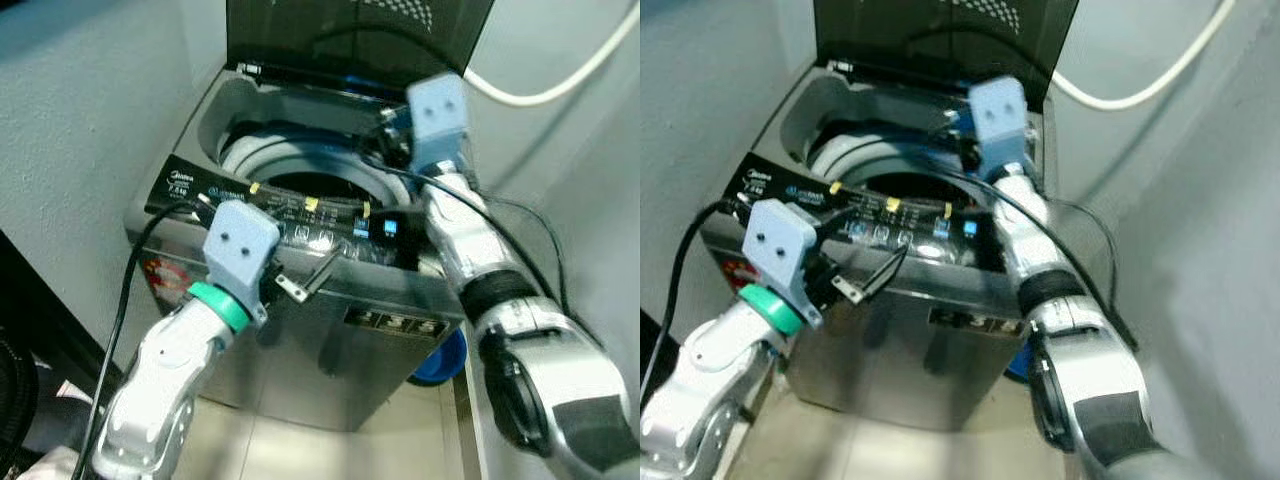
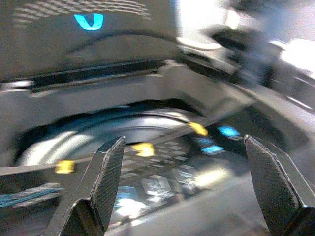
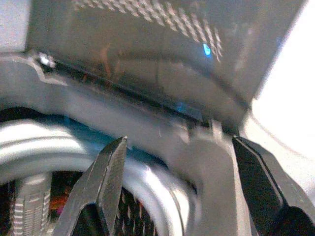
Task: Clothes washing
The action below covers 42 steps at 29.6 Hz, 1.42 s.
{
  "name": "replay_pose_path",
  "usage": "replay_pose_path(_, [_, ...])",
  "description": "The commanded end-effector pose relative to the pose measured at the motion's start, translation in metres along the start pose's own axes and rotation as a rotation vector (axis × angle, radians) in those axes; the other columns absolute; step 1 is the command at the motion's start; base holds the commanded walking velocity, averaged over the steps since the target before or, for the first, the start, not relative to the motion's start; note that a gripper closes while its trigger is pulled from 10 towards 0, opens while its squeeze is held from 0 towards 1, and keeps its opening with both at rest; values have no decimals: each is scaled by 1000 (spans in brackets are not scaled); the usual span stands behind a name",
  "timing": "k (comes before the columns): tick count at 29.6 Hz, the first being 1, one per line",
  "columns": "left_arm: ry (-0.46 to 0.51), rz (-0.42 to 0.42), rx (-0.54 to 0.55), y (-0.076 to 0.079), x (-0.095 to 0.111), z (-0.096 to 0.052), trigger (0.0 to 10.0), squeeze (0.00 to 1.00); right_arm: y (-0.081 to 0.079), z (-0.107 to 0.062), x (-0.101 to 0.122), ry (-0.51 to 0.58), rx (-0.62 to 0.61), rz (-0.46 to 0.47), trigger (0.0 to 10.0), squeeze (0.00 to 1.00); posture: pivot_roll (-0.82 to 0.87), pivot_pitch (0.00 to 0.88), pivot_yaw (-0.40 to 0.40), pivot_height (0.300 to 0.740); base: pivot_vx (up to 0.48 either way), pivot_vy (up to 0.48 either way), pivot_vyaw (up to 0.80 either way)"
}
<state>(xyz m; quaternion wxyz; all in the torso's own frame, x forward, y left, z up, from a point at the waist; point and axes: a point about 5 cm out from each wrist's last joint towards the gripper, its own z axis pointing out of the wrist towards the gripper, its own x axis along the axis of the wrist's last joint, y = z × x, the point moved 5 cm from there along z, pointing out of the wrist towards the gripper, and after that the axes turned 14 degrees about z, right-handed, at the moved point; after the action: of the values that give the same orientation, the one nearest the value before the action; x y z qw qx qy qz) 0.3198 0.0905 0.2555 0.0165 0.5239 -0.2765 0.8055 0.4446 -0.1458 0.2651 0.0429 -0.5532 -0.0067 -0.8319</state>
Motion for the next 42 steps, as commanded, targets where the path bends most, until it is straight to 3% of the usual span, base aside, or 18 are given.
replay_pose_path(1, [-19, -1, 5, 1, -5, 0, 10000, 0, 7, 2, 11, 35, -24, 18, 10000, 0, 109, 15, -15, 740, 0, 0, 0])
replay_pose_path(4, [-26, 27, 57, -15, -6, 6, 10000, 0, 40, -28, 23, 128, -136, 93, 10000, 0, 98, 5, 8, 740, 0, 0, 0])
replay_pose_path(7, [-22, 35, 63, -18, -6, 8, 10000, 0, 44, -37, 32, 171, -146, 113, 10000, 0, 90, 0, 24, 740, 0, 0, 0])
replay_pose_path(9, [-14, 47, 66, -23, -5, 14, 10000, 0, 40, -52, 47, 240, -112, 135, 10000, 0, 78, 0, 45, 740, 0, 0, 0])
replay_pose_path(12, [-7, 53, 71, -26, -4, 18, 10000, 0, 34, -58, 55, 267, -82, 149, 10000, 0, 71, 0, 54, 740, 0, 0, 0])
replay_pose_path(13, [-2, 58, 75, -28, -3, 22, 10000, 0, 25, -64, 62, 290, -29, 149, 10000, 0, 64, 0, 67, 740, 0, 0, 0])
replay_pose_path(14, [11, 64, 93, -33, 1, 30, 10000, 0, 3, -74, 68, 288, 76, 148, 10000, 0, 57, 0, 78, 740, 0, 0, 0])
replay_pose_path(16, [14, 65, 99, -35, 1, 32, 10000, 0, -4, -78, 67, 277, 108, 148, 10000, 0, 57, 0, 78, 740, 0, 0, 0])
replay_pose_path(18, [20, 68, 100, -36, 3, 35, 10000, 0, -15, -86, 56, 236, 150, 157, 10000, 0, 55, 0, 83, 740, 0, 0, 0])
replay_pose_path(20, [20, 68, 100, -36, 3, 35, 10000, 0, -15, -86, 56, 236, 150, 157, 10000, 0, 55, 0, 83, 740, 0, 0, 0])
replay_pose_path(22, [18, 72, 105, -38, 2, 34, 10000, 0, -28, -99, 34, 152, 198, 167, 10000, 0, 67, 0, 75, 740, 0, 0, 0])
replay_pose_path(25, [-8, 50, 116, -39, -5, 29, 10000, 0, -38, -104, 16, 89, 231, 195, 10000, 0, 75, 0, 66, 740, 0, 0, 0])
replay_pose_path(29, [-32, 29, 125, -36, -12, 27, 10000, 0, -41, -103, 11, 67, 236, 211, 10000, 0, 84, 0, 51, 740, 0, 0, 0])
replay_pose_path(33, [-95, -11, 154, -23, -34, 19, 10000, 0, -47, -93, -8, -3, 252, 256, 10000, 0, 106, 0, 8, 740, 0, 0, 0])
replay_pose_path(37, [-129, -9, 194, -23, -47, 13, 10000, 0, -56, -95, -15, -55, 302, 273, 10000, 0, 123, 0, -20, 740, 0, 0, 0])
replay_pose_path(42, [-136, 5, 209, -24, -49, 10, 10000, 0, -56, -97, -18, -71, 310, 272, 10000, 0, 137, 0, -36, 740, 0, 0, 0])
